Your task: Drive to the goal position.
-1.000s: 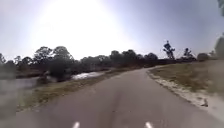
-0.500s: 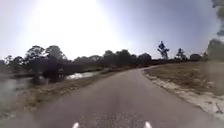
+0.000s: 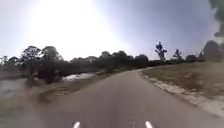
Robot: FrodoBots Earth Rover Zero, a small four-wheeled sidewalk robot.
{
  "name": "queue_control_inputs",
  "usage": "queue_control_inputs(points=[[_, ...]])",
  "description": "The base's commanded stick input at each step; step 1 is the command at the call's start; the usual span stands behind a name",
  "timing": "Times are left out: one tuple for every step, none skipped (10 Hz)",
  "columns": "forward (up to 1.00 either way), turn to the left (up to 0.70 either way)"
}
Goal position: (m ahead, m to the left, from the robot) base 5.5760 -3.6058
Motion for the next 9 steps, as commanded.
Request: queue_control_inputs(points=[[1.00,0.00],[1.00,0.00],[1.00,0.00],[1.00,0.00],[1.00,0.00],[1.00,0.00],[1.00,0.00],[1.00,0.00],[1.00,-0.11]])
